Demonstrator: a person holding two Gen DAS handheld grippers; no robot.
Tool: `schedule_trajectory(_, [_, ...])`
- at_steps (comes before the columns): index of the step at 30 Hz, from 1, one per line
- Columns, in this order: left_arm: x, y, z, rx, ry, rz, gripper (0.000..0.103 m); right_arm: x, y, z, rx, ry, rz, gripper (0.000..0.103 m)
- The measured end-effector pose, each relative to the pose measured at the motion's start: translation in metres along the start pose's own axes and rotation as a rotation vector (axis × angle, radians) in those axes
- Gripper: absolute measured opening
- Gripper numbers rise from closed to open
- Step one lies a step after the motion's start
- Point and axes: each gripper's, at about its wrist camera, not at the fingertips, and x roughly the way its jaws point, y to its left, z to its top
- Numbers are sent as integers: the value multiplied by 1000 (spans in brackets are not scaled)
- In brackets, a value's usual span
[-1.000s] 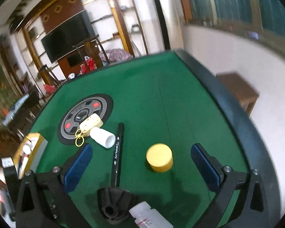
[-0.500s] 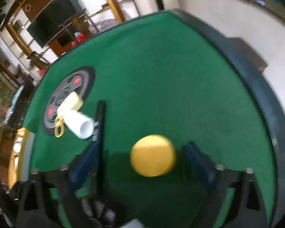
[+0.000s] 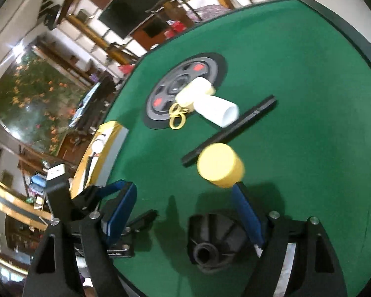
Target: Organize rigid objects
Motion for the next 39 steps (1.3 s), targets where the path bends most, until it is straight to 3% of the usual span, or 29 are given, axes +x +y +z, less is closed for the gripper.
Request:
schedule_trajectory(4, [0,0,0,0,0,-1,102,-12,-16,-5,64,-64,-25,79])
schedule_trajectory(11, [-1,1,0,1,0,2,102,-49,-46,-15,135,-252,-174,80])
schedule_trajectory(14, [-3,0,0,-11,14,-29,102,-58,-67,-20,184,-288,-172,83])
schedule_trajectory(16, [-11,-1,2,-41,15,-129,99,-60,-78,-25,192,-303,-167,83])
schedule_trajectory(18, [-19,-5,10,-58,-17,-174,99,-60,-91,-30,212,-312,-155,83])
schedule_trajectory(21, [-23,-18,27,-46,-67,-158,99,-61,-95,-29,235,-339,-117,83])
schedule_trajectory(32, [13,-81,74,55,-71,-141,98,-56,-100,-29,267,-324,-78,84])
schedule_trajectory(34, [18,-92,78,102,-75,-136,87,-54,-100,-28,267,-321,-73,84])
schedule_trajectory(36, [25,-101,81,140,-61,-130,68,-53,-99,-28,267,-318,-72,84])
schedule_trajectory(39, [28,-105,88,141,-66,-132,67,-52,-100,-28,266,-313,-65,84])
